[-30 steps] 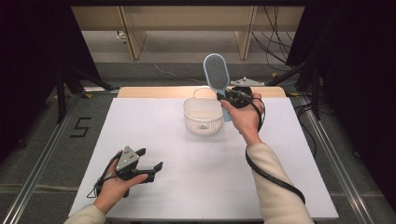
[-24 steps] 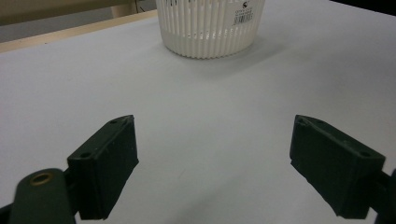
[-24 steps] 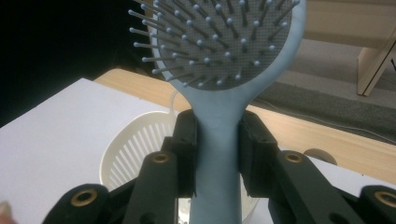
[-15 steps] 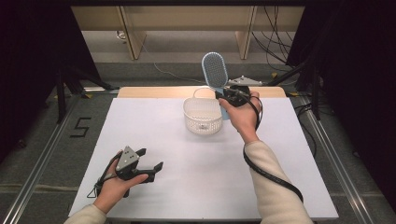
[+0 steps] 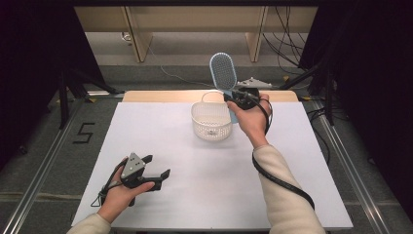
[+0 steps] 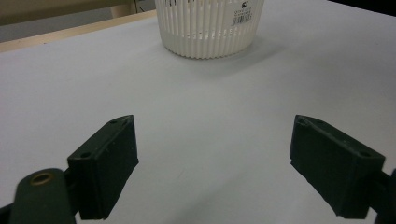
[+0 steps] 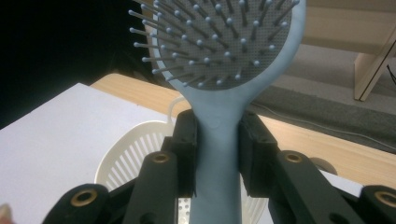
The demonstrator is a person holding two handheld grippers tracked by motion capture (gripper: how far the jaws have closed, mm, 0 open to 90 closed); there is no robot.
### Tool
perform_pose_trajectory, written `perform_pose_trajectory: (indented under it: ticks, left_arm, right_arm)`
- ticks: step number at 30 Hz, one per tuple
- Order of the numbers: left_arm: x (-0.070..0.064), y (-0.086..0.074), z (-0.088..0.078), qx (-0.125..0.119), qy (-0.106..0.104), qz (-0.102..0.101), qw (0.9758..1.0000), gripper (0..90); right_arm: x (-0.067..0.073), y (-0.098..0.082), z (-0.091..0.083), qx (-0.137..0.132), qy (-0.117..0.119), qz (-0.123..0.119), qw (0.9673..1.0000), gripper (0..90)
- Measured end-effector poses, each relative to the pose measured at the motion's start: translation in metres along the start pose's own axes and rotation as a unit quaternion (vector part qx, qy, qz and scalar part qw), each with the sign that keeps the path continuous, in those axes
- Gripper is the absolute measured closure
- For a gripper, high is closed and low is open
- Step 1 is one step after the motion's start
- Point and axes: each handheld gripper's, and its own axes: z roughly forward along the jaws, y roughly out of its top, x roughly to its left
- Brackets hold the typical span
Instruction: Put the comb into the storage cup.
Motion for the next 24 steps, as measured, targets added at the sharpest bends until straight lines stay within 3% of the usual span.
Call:
perform_pose_trajectory:
  ticks: [24]
  left_arm:
    - [0.0001,0.0000,-0.0002,-0.001,-0.001,0.001,1.0000,14.6]
  right_arm:
    - [0.0029,0.0060,0.0084,-0.003,0.000,-0.006,1.0000,71.1]
